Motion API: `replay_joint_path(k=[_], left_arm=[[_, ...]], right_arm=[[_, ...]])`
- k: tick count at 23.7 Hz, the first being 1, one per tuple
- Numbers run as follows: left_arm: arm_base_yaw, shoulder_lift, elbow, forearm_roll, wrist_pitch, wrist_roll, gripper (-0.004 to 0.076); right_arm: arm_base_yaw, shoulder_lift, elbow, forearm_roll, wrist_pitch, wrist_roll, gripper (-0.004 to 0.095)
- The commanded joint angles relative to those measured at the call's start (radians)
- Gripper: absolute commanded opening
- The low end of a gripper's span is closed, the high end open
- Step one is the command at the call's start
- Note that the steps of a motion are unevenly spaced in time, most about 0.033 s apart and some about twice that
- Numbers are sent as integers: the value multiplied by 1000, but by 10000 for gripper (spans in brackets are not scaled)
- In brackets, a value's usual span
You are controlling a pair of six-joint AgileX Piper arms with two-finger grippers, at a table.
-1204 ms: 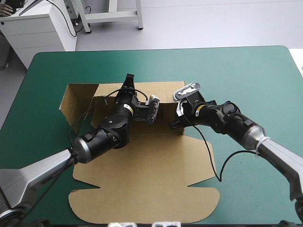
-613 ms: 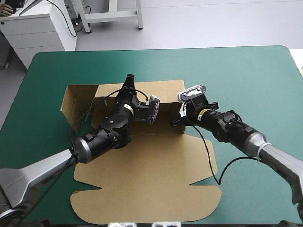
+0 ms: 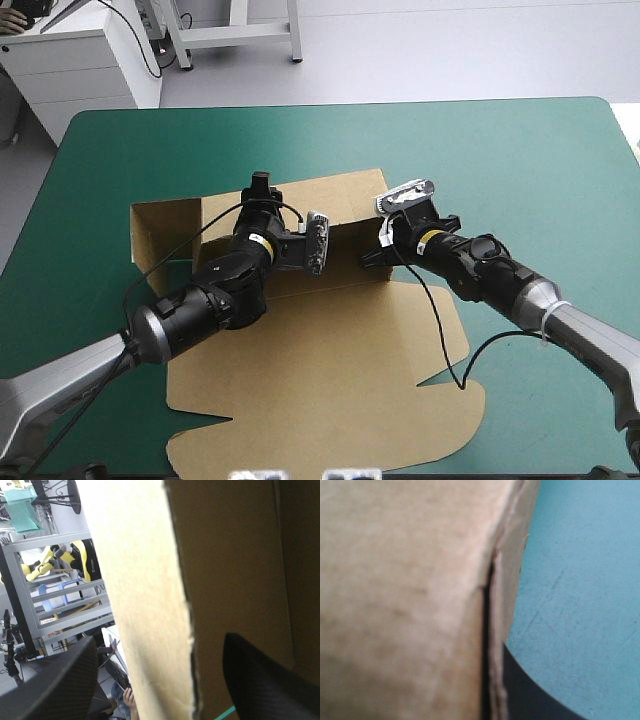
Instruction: Fold the box
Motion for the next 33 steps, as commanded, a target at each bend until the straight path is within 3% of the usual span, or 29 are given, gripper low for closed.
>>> replay_joint_path(k=[1,11,14,15,16,19,22,24,26,29,33], left_arm=[[-57,-81,-25,37,3,-30,510],[-157,-227,-25,53,68,-68,480],[-162,-282,-25,116,41,-115,289],[-162,-294,-25,172,41,-148,187],[-162,-306,-25,282,48,-194,-13],[-153,-293,-58,388,96,-326,-3],[-53,-275,-121,376,76,-341,-3],[33,-265,-172,299,48,-341,-3],[235,-251,-255,25,-37,-271,-3],[463,-234,-282,-347,-86,-124,-3],[734,-215,-282,-913,-90,110,-3]], right_arm=[[-1,-15,-11,3,-11,0,-8],[-2,-15,-11,3,5,0,-8],[-7,-19,-23,-1,58,0,-8],[-13,-19,-33,-8,97,0,-9],[-24,-19,-66,-27,176,0,-9],[-30,-30,-148,-84,285,0,-8],[-32,-52,-233,-154,389,22,-9],[-32,-61,-276,-186,448,22,-9],[-37,-62,-394,-243,581,22,-18],[-79,-37,-529,-247,722,13,-18],[-182,37,-761,-138,967,-102,-18]])
